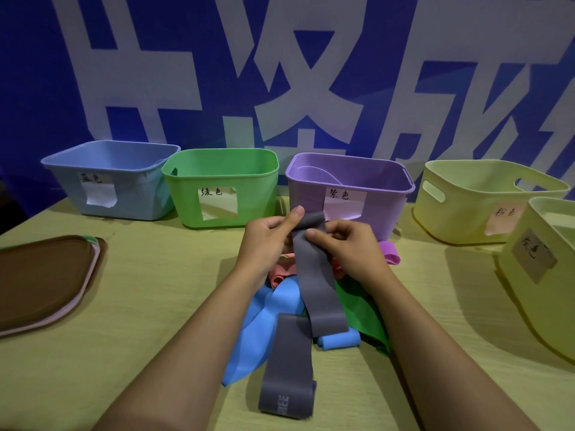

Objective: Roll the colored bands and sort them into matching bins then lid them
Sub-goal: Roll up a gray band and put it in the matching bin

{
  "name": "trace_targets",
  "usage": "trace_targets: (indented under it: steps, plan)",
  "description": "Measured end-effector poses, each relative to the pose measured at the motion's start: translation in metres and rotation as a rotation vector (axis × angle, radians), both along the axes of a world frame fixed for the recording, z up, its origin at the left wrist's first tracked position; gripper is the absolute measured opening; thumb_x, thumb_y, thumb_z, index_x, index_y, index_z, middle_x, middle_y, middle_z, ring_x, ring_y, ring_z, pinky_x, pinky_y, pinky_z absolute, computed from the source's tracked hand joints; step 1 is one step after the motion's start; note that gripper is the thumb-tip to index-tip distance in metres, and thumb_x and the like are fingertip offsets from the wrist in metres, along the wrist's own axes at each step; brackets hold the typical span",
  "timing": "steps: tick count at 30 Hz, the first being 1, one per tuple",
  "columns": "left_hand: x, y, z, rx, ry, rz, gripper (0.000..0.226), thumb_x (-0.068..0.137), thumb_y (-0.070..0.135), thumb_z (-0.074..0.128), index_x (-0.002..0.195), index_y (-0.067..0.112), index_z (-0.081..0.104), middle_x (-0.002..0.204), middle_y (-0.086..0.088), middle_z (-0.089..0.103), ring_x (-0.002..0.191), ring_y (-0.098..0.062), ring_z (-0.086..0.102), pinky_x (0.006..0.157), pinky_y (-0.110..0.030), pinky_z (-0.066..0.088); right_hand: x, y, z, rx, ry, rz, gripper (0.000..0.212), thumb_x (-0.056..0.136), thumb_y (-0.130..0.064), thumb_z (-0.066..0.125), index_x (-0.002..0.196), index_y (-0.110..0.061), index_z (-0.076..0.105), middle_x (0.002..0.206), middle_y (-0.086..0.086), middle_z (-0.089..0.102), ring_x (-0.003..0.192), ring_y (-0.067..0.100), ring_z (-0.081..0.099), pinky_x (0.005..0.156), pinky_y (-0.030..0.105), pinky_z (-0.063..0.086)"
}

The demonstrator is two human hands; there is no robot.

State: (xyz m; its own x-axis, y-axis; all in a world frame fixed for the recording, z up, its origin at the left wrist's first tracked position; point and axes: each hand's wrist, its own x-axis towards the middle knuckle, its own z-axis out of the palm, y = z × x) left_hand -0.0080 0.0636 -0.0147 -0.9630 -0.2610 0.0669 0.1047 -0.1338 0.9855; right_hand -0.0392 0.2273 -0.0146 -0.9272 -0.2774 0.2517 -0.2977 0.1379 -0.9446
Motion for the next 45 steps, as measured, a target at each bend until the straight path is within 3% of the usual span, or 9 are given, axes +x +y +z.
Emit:
trace_targets:
  steps: [5, 10, 16, 19, 27, 30, 34, 37, 45]
  plan:
    - [0.001, 0.0, 0.001, 0.008, -0.007, -0.017, 0.028, 0.094, 0.035, 0.073, 0.097, 0.008, 0.079, 0.091, -0.019, 0.078, 0.076, -0.022, 0.074, 0.066, -0.027, 0.06, 0.0, 0.001, 0.002, 0.05, 0.037, -0.028, 0.023, 0.093, -0.031, 0.074, 0.083, -0.01, 0.076, 0.075, 0.013, 0.074, 0.061, 0.016, 0.061, 0.053, 0.039, 0.051]
    - [0.002, -0.002, 0.003, 0.0, 0.016, -0.037, 0.02, 0.095, 0.026, 0.071, 0.095, 0.006, 0.078, 0.091, -0.014, 0.079, 0.076, -0.017, 0.074, 0.069, -0.026, 0.062, -0.001, 0.002, 0.001, 0.068, 0.055, -0.011, 0.022, 0.096, -0.031, 0.071, 0.088, -0.012, 0.078, 0.081, 0.017, 0.075, 0.072, 0.044, 0.069, 0.062, 0.063, 0.057]
    - [0.002, -0.002, 0.003, 0.012, 0.056, -0.008, 0.007, 0.091, 0.013, 0.075, 0.096, 0.008, 0.077, 0.085, -0.007, 0.079, 0.076, -0.013, 0.074, 0.069, -0.023, 0.06, -0.007, 0.003, -0.007, 0.045, 0.006, 0.053, 0.015, 0.101, -0.024, 0.065, 0.099, -0.016, 0.077, 0.092, 0.016, 0.077, 0.088, 0.052, 0.068, 0.072, 0.072, 0.054]
    - [0.001, -0.002, 0.001, -0.011, 0.069, -0.01, 0.009, 0.088, 0.008, 0.078, 0.097, 0.011, 0.078, 0.088, -0.009, 0.08, 0.079, -0.014, 0.075, 0.074, -0.025, 0.061, -0.007, 0.003, -0.007, 0.025, -0.018, 0.066, 0.018, 0.103, -0.015, 0.06, 0.103, -0.022, 0.076, 0.098, 0.01, 0.078, 0.097, 0.042, 0.071, 0.084, 0.068, 0.054]
    - [0.001, -0.002, -0.001, -0.037, 0.087, -0.022, 0.019, 0.084, 0.001, 0.08, 0.098, 0.013, 0.077, 0.089, -0.005, 0.08, 0.083, -0.013, 0.075, 0.079, -0.024, 0.061, -0.004, 0.002, -0.003, -0.012, -0.087, 0.061, 0.033, 0.103, -0.003, 0.049, 0.106, -0.023, 0.075, 0.098, 0.011, 0.077, 0.085, 0.035, 0.071, 0.079, 0.064, 0.055]
    - [0.001, -0.003, -0.001, -0.053, 0.09, -0.02, 0.023, 0.081, -0.001, 0.082, 0.099, 0.014, 0.077, 0.091, -0.004, 0.08, 0.087, -0.013, 0.075, 0.082, -0.024, 0.061, -0.004, 0.003, -0.002, -0.017, -0.111, 0.062, 0.03, 0.103, -0.012, 0.049, 0.105, -0.022, 0.077, 0.092, 0.017, 0.073, 0.08, 0.03, 0.067, 0.063, 0.052, 0.055]
    - [0.001, -0.002, -0.001, -0.05, 0.085, -0.032, 0.026, 0.079, -0.003, 0.082, 0.098, 0.015, 0.077, 0.096, -0.008, 0.08, 0.09, -0.016, 0.075, 0.08, -0.024, 0.06, -0.005, 0.003, -0.004, 0.001, -0.009, 0.013, 0.029, 0.103, -0.041, 0.058, 0.101, -0.02, 0.079, 0.094, 0.003, 0.078, 0.09, 0.023, 0.072, 0.08, 0.044, 0.058]
    - [0.002, -0.002, -0.001, -0.049, 0.08, -0.034, 0.027, 0.079, -0.003, 0.083, 0.099, 0.014, 0.077, 0.098, -0.01, 0.079, 0.091, -0.016, 0.075, 0.08, -0.024, 0.06, -0.007, 0.002, -0.005, 0.013, 0.03, 0.008, 0.025, 0.101, -0.036, 0.061, 0.105, -0.019, 0.079, 0.094, 0.0, 0.079, 0.089, 0.013, 0.072, 0.085, 0.043, 0.059]
    - [0.001, -0.002, -0.002, 0.053, 0.063, -0.101, 0.034, 0.078, -0.011, 0.079, 0.103, 0.011, 0.074, 0.101, -0.011, 0.079, 0.097, -0.021, 0.073, 0.086, -0.028, 0.061, -0.012, 0.005, -0.008, -0.049, 0.041, 0.037, 0.022, 0.097, -0.024, 0.069, 0.116, -0.016, 0.076, 0.104, 0.0, 0.079, 0.1, 0.015, 0.074, 0.087, 0.039, 0.061]
